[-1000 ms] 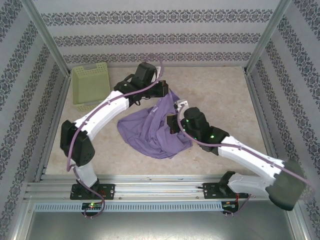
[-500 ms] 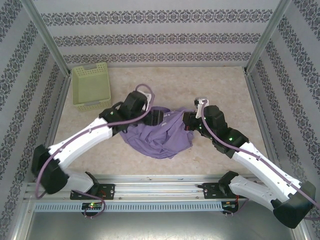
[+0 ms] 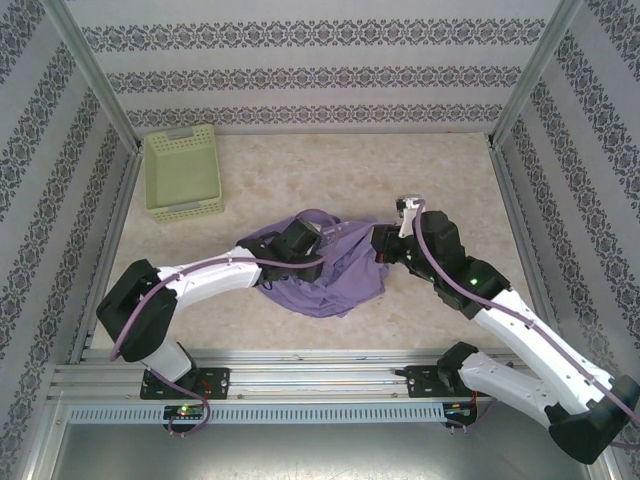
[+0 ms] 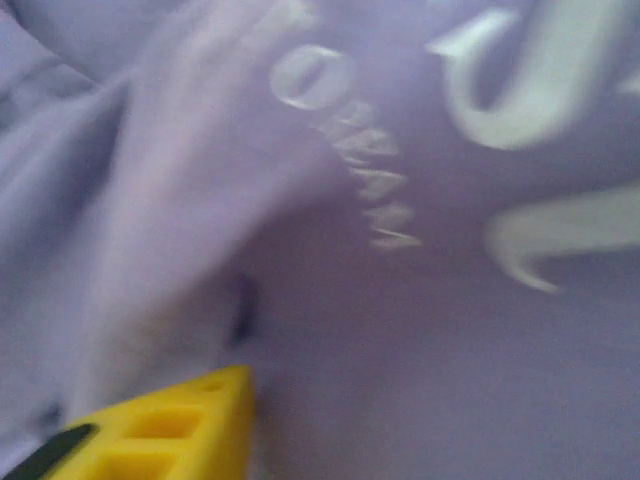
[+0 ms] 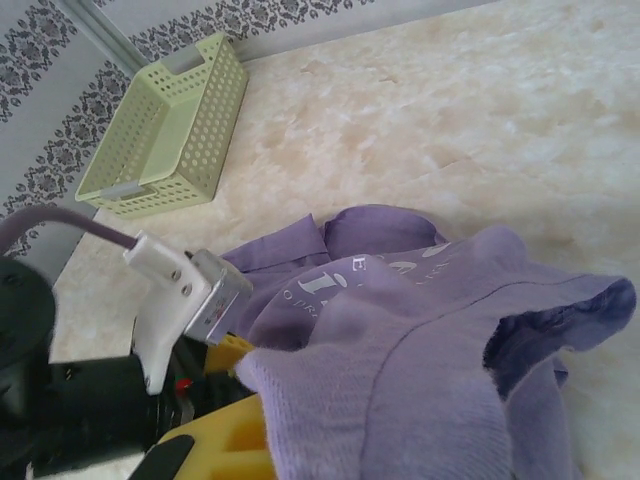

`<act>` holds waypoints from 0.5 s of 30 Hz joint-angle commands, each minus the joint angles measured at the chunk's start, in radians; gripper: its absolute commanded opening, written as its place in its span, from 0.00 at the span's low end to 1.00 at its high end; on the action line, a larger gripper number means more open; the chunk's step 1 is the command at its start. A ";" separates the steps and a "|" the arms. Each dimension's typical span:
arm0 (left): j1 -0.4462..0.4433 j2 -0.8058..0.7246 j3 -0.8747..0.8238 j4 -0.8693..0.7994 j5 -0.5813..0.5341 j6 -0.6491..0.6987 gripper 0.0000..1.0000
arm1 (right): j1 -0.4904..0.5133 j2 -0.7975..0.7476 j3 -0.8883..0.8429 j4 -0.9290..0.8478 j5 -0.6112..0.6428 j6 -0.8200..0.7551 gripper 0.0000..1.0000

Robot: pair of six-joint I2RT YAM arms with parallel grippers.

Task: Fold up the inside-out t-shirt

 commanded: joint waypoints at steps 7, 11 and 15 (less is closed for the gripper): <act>0.197 -0.232 0.225 -0.117 -0.076 0.127 0.00 | -0.016 -0.100 0.166 -0.136 0.044 -0.042 0.00; 0.200 -0.321 0.285 -0.123 -0.053 0.187 0.00 | -0.016 -0.136 0.189 -0.143 0.007 -0.017 0.00; 0.200 -0.218 0.308 -0.182 -0.003 0.200 0.02 | -0.017 -0.143 0.105 -0.110 0.019 0.025 0.00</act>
